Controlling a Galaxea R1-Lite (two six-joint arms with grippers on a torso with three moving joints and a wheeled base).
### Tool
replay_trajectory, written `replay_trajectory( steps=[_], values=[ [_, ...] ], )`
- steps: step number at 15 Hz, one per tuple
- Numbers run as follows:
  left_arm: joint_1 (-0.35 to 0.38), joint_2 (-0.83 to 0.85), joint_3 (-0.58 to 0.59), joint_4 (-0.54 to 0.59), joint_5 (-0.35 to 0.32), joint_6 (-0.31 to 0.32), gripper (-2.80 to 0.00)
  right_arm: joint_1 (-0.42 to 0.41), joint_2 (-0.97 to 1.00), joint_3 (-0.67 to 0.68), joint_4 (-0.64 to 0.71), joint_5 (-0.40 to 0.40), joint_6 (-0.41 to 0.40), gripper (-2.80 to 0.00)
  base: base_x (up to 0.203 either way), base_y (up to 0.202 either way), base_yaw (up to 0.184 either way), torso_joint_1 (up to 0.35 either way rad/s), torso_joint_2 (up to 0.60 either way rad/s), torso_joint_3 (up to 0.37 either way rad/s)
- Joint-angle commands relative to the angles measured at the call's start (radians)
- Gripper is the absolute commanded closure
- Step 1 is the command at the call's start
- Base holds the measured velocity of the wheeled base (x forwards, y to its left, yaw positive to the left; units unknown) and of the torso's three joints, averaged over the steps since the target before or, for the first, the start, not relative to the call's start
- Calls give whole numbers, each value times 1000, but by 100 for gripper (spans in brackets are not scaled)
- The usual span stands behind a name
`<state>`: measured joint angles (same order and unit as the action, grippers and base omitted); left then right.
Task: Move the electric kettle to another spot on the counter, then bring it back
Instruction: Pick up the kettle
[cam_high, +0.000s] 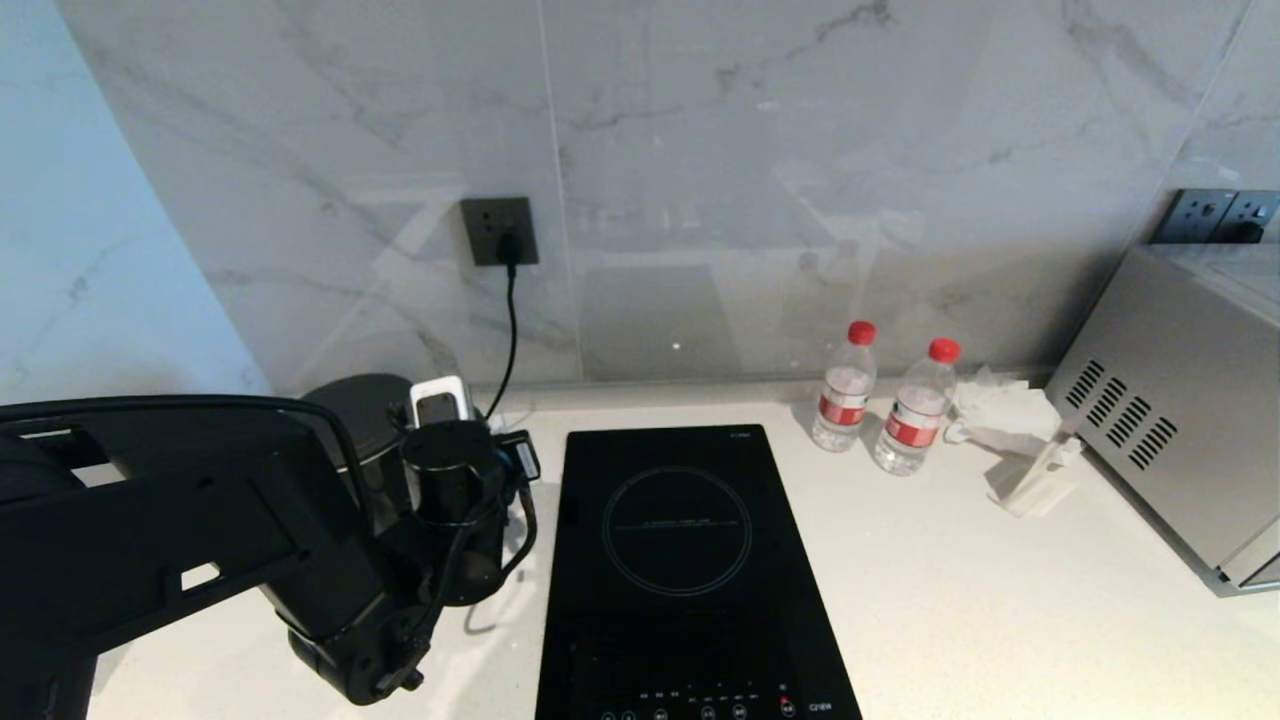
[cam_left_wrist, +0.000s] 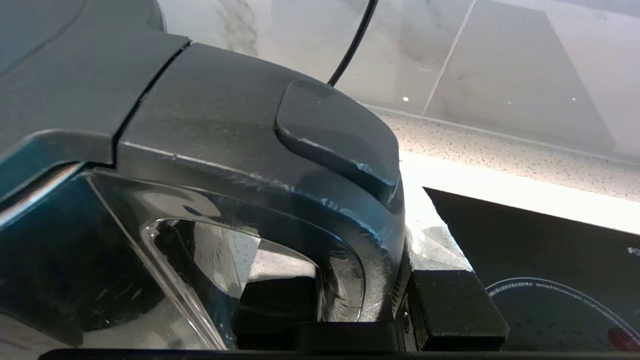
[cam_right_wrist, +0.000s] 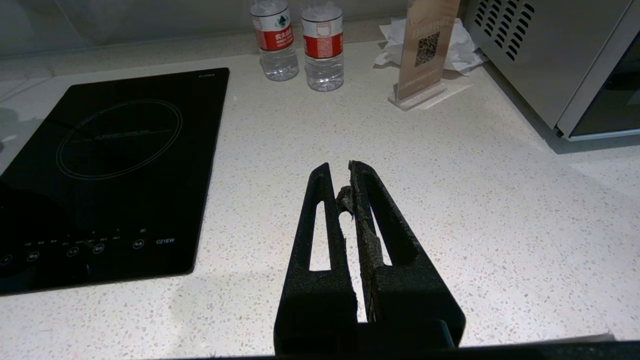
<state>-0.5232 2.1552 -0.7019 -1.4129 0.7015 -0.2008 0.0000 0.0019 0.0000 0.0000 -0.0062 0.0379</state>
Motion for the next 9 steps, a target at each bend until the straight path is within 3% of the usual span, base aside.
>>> replay_trajectory(
  steps=[1, 9],
  values=[
    [0, -9, -5, -11, 4, 7, 0, 0, 0, 0, 0, 0, -1, 0, 0, 0, 0, 0, 0, 0],
    [-3, -67, -10, -9, 4, 75, 0, 0, 0, 0, 0, 0, -1, 0, 0, 0, 0, 0, 0, 0]
  ],
)
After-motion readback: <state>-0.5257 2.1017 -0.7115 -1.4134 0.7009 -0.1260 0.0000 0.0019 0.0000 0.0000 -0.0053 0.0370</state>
